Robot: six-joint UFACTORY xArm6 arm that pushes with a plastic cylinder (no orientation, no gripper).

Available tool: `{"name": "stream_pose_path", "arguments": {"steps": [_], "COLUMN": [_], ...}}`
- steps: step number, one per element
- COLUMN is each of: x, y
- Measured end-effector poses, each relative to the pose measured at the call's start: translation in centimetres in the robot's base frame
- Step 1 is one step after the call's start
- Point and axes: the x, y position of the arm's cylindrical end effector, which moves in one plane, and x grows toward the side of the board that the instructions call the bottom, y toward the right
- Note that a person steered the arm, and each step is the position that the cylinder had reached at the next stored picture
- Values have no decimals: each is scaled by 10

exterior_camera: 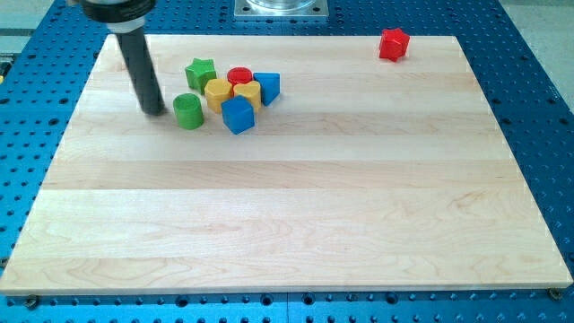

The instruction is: Push the green circle into the group blocks

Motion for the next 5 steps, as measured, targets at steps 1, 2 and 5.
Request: {"name": "stream_pose_path", "arguments": {"steps": [1,2,5], "x": [14,22,33], "y": [40,68,87]}}
